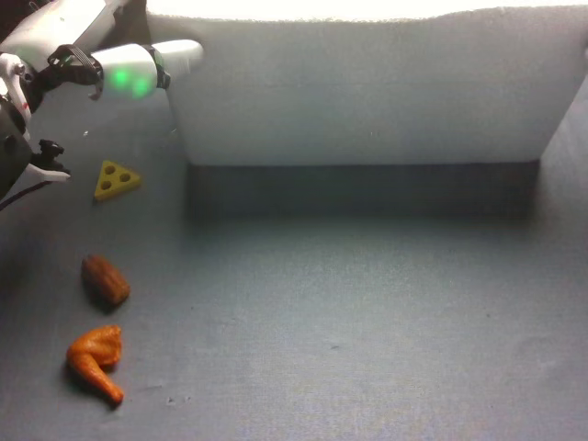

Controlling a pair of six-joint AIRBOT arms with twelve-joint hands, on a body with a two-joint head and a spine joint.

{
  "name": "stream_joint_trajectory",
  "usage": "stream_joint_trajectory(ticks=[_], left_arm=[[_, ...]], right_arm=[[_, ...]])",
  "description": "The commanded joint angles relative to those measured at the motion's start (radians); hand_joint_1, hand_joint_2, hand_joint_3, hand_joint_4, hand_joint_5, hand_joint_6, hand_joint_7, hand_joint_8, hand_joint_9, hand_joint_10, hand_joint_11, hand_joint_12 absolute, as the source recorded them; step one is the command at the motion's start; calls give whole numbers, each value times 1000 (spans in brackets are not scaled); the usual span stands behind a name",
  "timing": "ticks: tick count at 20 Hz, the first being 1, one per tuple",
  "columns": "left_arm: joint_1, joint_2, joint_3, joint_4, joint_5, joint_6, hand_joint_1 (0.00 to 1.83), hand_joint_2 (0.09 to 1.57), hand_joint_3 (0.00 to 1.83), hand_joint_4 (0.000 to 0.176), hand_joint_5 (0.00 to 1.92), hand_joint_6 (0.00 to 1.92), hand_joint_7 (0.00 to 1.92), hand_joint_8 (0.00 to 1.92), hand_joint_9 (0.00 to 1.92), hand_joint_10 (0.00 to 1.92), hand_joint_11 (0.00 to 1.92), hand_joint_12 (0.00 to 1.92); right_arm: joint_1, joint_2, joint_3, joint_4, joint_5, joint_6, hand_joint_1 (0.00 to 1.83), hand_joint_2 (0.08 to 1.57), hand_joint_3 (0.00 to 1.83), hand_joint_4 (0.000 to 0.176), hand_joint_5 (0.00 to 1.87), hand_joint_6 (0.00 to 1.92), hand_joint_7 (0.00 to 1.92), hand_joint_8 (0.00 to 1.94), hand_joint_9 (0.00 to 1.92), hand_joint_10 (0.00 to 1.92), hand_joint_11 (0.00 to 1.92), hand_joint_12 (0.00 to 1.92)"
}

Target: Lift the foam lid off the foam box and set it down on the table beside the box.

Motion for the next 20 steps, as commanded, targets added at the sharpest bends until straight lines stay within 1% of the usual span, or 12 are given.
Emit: stream_joint_trajectory(ticks=[1, 3, 4, 6, 10, 11, 13, 15, 16, 18, 19, 20], left_arm=[[-4, -1, 1, 23, -138, -14, 311, 1159, 2, 0, 217, 4, 20, 3, 3, 5, 0, 719], [-5, 1, -6, 32, -151, -17, 306, 1158, 0, 0, 224, 6, 27, 4, 4, 5, 0, 705], [-5, 4, -10, 36, -161, -20, 303, 1167, 1, 0, 235, 3, 32, 4, 3, 1, 0, 569], [-6, 8, -17, 45, -177, -26, 300, 1179, 1, 0, 234, 1, 23, 4, 0, 0, 0, 453], [-12, 8, -20, 62, -188, -35, 274, 1179, 0, 0, 234, 1, 25, 3, 10, 2, 0, 607], [-13, 8, -21, 63, -188, -35, 300, 1172, 0, 0, 222, 0, 23, 0, 9, 1, 0, 703], [-13, 8, -21, 66, -192, -40, 307, 1176, 1, 0, 224, 1, 24, 1, 9, 1, 0, 707], [-13, 11, -29, 76, -205, -44, 306, 1175, 0, 0, 235, 4, 33, 2, 11, 3, 0, 677], [-13, 15, -32, 78, -210, -44, 309, 1167, 0, 0, 244, 7, 42, 5, 15, 5, 0, 679], [-12, 25, -42, 83, -221, -44, 306, 1166, 0, 0, 245, 5, 43, 2, 4, 3, 0, 622], [-11, 32, -49, 87, -228, -44, 318, 1172, 0, 0, 237, 5, 30, 0, 0, 0, 0, 484], [-9, 39, -57, 90, -236, -44, 319, 1166, 0, 0, 239, 4, 31, 0, 0, 0, 0, 427]], right_arm=[[13, 12, 6, -31, 121, 13, 488, 1283, 0, 0, 0, 827, 232, 255, 0, 962, 0, 1681], [13, 12, 6, -40, 129, 28, 474, 1289, 0, 0, 0, 792, 197, 382, 0, 1036, 0, 1716], [14, 12, 4, -49, 134, 35, 490, 1306, 0, 0, 0, 801, 81, 630, 0, 1089, 0, 1773], [18, 12, 1, -61, 142, 42, 497, 1314, 0, 0, 0, 1076, 47, 885, 0, 1275, 0, 1887], [24, 11, 0, -79, 152, 57, 456, 1303, 0, 0, 0, 837, 78, 782, 0, 1152, 0, 1804], [25, 11, 0, -81, 152, 58, 473, 1296, 0, 0, 0, 781, 60, 894, 0, 1314, 34, 1904], [25, 10, 0, -85, 154, 65, 467, 1288, 0, 0, 0, 778, 37, 942, 0, 1318, 6, 1918], [25, 10, -6, -97, 167, 76, 419, 1265, 0, 0, 0, 585, 45, 697, 0, 1085, 0, 1822], [25, 10, -9, -101, 169, 76, 396, 1258, 0, 0, 0, 294, 23, 594, 0, 988, 0, 1819], [25, 10, -18, -108, 175, 76, 415, 1264, 0, 0, 0, 322, 10, 593, 0, 997, 0, 1849], [25, 10, -24, -111, 181, 76, 366, 1285, 3, 0, 0, 550, 0, 456, 0, 757, 0, 1809], [25, 11, -32, -114, 188, 76, 340, 1295, 5, 0, 0, 588, 33, 508, 0, 928, 0, 1860]])
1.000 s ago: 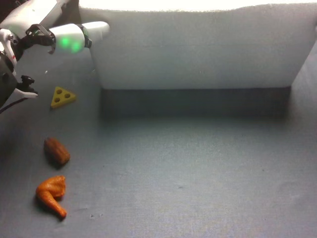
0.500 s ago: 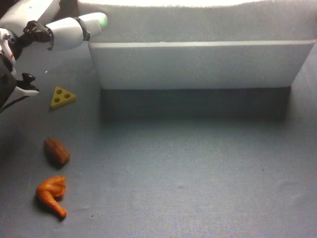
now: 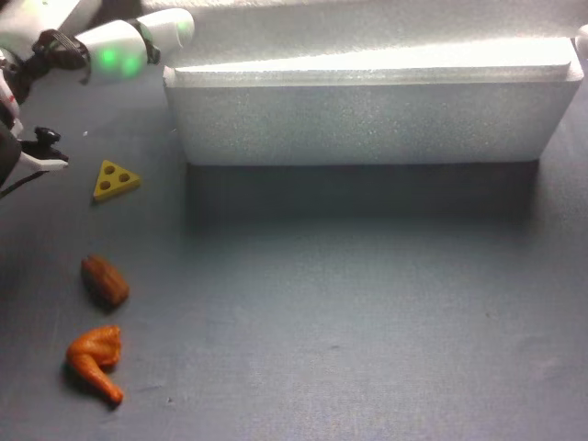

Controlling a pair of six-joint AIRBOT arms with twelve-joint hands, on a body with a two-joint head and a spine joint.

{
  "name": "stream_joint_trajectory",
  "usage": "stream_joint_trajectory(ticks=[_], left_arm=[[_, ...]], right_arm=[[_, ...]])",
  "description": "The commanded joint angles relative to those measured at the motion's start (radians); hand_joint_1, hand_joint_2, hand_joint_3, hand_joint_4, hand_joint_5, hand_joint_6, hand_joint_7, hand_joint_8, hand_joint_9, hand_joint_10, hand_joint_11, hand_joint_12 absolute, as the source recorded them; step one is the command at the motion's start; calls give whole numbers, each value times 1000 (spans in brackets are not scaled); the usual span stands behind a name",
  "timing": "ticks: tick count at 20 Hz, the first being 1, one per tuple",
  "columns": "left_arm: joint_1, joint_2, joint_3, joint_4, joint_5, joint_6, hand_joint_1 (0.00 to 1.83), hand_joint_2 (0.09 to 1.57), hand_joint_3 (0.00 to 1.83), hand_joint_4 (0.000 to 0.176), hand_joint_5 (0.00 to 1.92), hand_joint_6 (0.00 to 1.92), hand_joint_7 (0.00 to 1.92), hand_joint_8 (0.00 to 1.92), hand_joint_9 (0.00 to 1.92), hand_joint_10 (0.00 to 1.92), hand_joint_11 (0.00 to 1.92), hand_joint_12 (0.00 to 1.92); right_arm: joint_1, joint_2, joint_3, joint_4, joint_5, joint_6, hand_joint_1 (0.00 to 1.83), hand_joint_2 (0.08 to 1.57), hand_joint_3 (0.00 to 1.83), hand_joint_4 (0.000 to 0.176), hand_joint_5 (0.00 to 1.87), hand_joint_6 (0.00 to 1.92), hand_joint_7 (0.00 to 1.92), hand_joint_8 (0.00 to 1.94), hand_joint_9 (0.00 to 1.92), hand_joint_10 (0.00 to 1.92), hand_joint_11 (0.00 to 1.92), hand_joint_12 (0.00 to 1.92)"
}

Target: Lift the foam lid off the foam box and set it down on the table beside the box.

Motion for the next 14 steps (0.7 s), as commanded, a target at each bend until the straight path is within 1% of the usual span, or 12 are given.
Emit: stream_joint_trajectory(ticks=[1, 2, 3, 4, 6, 7, 8, 9, 10, 11, 13, 14], left_arm=[[-8, 4, -10, 64, -141, -13, 324, 1161, 0, 0, 240, 3, 30, 0, 0, 0, 0, 355], [-5, 15, -21, 70, -151, -13, 332, 1156, 0, 0, 241, 3, 32, 1, 0, 0, 0, 342], [-3, 23, -31, 74, -161, -13, 348, 1158, 0, 0, 245, 3, 32, 0, 0, 0, 0, 379], [0, 33, -42, 77, -176, -13, 348, 1158, 0, 0, 245, 3, 32, 0, 0, 0, 0, 379], [4, 48, -59, 86, -197, -13, 351, 1160, 0, 0, 249, 4, 35, 1, 0, 0, 0, 329], [6, 55, -67, 90, -209, -13, 364, 1147, 0, 0, 251, 4, 36, 1, 0, 0, 0, 314], [11, 64, -78, 95, -225, -13, 350, 1136, 0, 0, 251, 3, 48, 1, 3, 1, 0, 403], [16, 71, -87, 100, -237, -16, 340, 1140, 0, 0, 246, 3, 59, 2, 23, 9, 0, 602], [29, 85, -105, 105, -261, -16, 341, 1136, 0, 0, 252, 5, 72, 3, 49, 19, 0, 807], [42, 97, -120, 106, -283, -16, 349, 1134, 0, 0, 239, 3, 54, 0, 20, 6, 0, 790], [63, 115, -143, 108, -313, -17, 335, 1150, 0, 0, 212, 8, 14, 2, 0, 0, 0, 356], [77, 124, -156, 112, -332, -19, 314, 1161, 0, 0, 205, 3, 15, 0, 0, 0, 0, 246]], right_arm=[[18, 8, -11, -85, 127, 10, 338, 1293, 3, 0, 0, 660, 6, 586, 0, 927, 0, 1880], [18, 9, -24, -90, 139, 10, 378, 1288, 0, 0, 0, 913, 0, 859, 0, 1255, 0, 1913], [17, 18, -35, -96, 150, 10, 413, 1276, 0, 0, 0, 1038, 0, 1141, 0, 1543, 69, 1919], [17, 27, -45, -104, 159, 10, 413, 1276, 0, 0, 0, 1038, 0, 1141, 0, 1543, 69, 1919], [17, 40, -62, -118, 174, 10, 420, 1264, 0, 0, 0, 1039, 0, 1125, 0, 1437, 23, 1921], [17, 46, -71, -125, 182, 10, 424, 1244, 0, 0, 0, 985, 0, 1023, 0, 1323, 4, 1921], [17, 52, -80, -135, 191, 10, 438, 1240, 0, 0, 0, 906, 0, 725, 0, 948, 0, 1921], [16, 56, -89, -143, 195, 10, 433, 1248, 0, 0, 0, 890, 0, 879, 0, 1192, 0, 1921], [16, 64, -101, -158, 203, 10, 452, 1249, 0, 0, 0, 878, 0, 1036, 0, 1356, 0, 1921], [14, 71, -113, -170, 211, 10, 462, 1249, 0, 0, 0, 852, 0, 1017, 0, 1339, 0, 1921], [-1, 87, -135, -182, 234, 11, 494, 1248, 0, 0, 0, 832, 0, 1075, 0, 1356, 0, 1921], [-15, 98, -152, -186, 252, 11, 499, 1254, 1, 0, 0, 805, 26, 1192, 0, 1498, 21, 1921]])
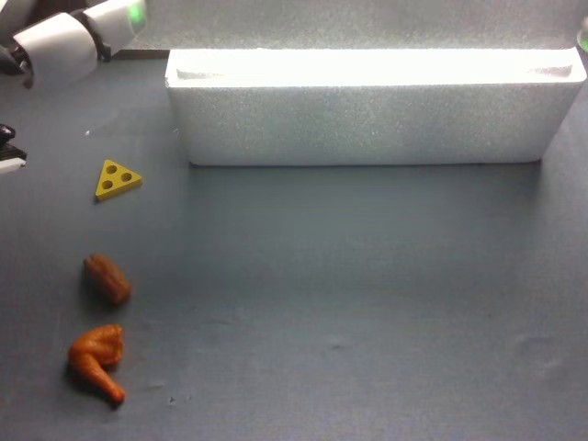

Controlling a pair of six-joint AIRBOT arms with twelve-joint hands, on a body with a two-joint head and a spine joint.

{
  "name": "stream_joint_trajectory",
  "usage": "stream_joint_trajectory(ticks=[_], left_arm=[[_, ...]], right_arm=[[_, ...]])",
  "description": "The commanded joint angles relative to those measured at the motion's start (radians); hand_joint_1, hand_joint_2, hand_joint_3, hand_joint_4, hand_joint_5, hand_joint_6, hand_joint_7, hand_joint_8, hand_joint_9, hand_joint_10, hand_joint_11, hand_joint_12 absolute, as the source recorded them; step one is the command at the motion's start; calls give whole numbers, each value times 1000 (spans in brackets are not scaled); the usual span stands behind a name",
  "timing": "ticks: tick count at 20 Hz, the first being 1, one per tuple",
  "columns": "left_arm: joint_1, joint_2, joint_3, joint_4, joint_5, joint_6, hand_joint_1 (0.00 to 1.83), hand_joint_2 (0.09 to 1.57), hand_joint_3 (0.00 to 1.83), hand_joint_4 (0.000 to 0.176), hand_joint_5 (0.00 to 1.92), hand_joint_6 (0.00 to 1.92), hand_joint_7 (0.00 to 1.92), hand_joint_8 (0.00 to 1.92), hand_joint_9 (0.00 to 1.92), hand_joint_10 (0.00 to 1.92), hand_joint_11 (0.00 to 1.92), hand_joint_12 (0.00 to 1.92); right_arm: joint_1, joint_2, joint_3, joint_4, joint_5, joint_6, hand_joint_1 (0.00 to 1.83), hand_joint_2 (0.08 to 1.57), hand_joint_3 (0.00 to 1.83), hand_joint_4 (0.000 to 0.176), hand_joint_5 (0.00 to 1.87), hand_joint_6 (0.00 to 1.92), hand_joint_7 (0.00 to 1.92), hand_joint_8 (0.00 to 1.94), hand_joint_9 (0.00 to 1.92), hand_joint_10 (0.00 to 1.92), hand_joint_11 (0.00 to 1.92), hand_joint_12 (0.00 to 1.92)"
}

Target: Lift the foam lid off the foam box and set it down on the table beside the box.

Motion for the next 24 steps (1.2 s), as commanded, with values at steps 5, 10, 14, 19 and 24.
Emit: stream_joint_trajectory(ticks=[5, 10, 14, 19, 24], left_arm=[[41, 35, -60, 108, -190, -13, 320, 1156, 0, 0, 217, 6, 48, 2, 4, 2, 0, 629], [95, 72, -115, 131, -248, -13, 358, 1184, 7, 0, 234, 9, 74, 8, 16, 6, 0, 601], [140, 103, -162, 145, -286, -11, 355, 1176, 0, 0, 245, 7, 99, 0, 41, 10, 0, 597], [190, 138, -222, 163, -313, -4, 329, 1172, 0, 0, 203, 0, 65, 0, 31, 6, 0, 420], [261, 161, -267, 165, -332, -7, 308, 1160, 0, 0, 175, 2, 23, 0, 1, 1, 0, 46]], right_arm=[[-47, 48, -62, -108, 183, 22, 510, 1292, 11, 0, 0, 873, 18, 1149, 9, 1484, 33, 1921], [-110, 79, -111, -148, 201, 38, 471, 1294, 1, 0, 0, 679, 2, 359, 0, 614, 0, 1637], [-163, 120, -162, -176, 242, 51, 433, 1275, 0, 0, 0, 749, 0, 407, 0, 615, 0, 1758], [-198, 164, -221, -205, 266, 65, 387, 1259, 0, 0, 0, 777, 0, 462, 0, 607, 0, 1701], [-278, 178, -253, -206, 291, 103, 393, 1271, 0, 0, 0, 708, 0, 528, 0, 860, 0, 1801]])
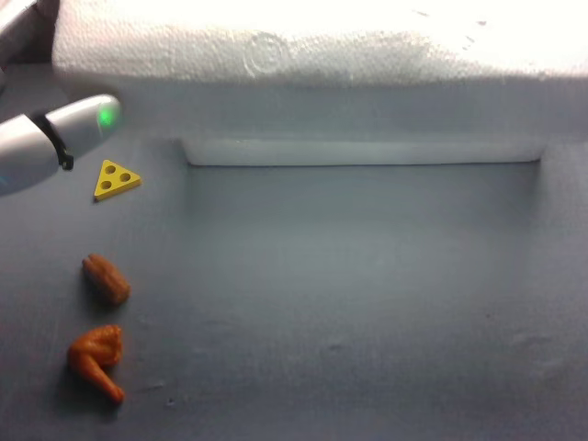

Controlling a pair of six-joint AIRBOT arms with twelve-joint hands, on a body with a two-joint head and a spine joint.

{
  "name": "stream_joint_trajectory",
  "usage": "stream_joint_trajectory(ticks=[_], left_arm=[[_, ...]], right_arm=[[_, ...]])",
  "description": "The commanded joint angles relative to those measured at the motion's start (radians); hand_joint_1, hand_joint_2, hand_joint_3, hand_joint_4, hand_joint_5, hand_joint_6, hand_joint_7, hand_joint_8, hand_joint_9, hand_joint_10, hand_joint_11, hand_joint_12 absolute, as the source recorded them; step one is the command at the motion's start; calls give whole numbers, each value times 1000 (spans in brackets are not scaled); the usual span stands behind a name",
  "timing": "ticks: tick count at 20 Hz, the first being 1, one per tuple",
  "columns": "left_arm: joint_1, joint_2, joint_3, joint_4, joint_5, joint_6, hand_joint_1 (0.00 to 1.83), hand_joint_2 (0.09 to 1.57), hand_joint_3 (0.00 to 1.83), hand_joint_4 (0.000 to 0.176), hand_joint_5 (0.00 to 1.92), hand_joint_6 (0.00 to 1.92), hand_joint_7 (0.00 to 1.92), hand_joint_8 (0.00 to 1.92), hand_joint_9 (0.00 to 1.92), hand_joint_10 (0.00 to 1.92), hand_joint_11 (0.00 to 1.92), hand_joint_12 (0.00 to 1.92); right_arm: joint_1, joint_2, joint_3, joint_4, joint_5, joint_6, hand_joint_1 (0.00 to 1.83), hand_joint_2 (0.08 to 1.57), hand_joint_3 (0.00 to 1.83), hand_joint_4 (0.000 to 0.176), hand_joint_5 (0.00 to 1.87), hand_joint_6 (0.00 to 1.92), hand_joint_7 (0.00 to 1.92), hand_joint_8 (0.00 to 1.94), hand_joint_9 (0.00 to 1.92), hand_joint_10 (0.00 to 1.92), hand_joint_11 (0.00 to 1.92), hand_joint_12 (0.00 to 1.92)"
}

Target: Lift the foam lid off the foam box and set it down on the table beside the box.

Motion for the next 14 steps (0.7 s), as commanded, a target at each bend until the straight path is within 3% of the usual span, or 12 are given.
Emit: stream_joint_trajectory(ticks=[1, 2, 5, 6, 10, 12, 14], left_arm=[[3, 1, -17, 130, -131, -13, 301, 1160, 0, 0, 165, 1, 18, 1, 0, 0, 0, 8], [15, 6, -26, 131, -135, -15, 300, 1162, 1, 0, 164, 2, 18, 1, 0, 0, 0, 1], [55, 16, -57, 134, -155, -18, 292, 1180, 8, 0, 156, 0, 13, 0, 0, 0, 1, 1], [65, 18, -64, 134, -157, -19, 260, 1177, 6, 0, 145, 0, 2, 0, 0, 0, 5, 2], [118, 10, -93, 139, -172, -39, 227, 1194, 12, 0, 135, 3, 0, 0, 0, 0, 0, 0], [148, 10, -108, 135, -177, -51, 229, 1207, 16, 0, 137, 4, 0, 0, 0, 0, 0, 0], [173, 12, -120, 130, -175, -54, 219, 1198, 9, 0, 139, 4, 0, 0, 0, 0, 0, 0]], right_arm=[[-6, 7, -20, -114, 156, 25, 365, 1276, 1, 0, 0, 698, 14, 538, 0, 761, 0, 1757], [-27, 16, -31, -112, 172, 31, 364, 1290, 4, 0, 0, 703, 2, 592, 0, 728, 0, 1780], [-88, 44, -64, -111, 216, 58, 362, 1304, 1, 0, 0, 655, 16, 479, 0, 518, 0, 1544], [-106, 50, -72, -110, 224, 63, 347, 1309, 1, 0, 0, 653, 19, 440, 0, 543, 0, 1626], [-171, 54, -87, -96, 247, 94, 384, 1350, 10, 0, 0, 624, 31, 354, 0, 565, 0, 1620], [-194, 54, -95, -93, 247, 106, 392, 1342, 2, 0, 0, 608, 36, 338, 0, 528, 0, 1499], [-218, 54, -97, -84, 248, 115, 364, 1319, 0, 0, 0, 586, 60, 353, 0, 616, 0, 1661]])
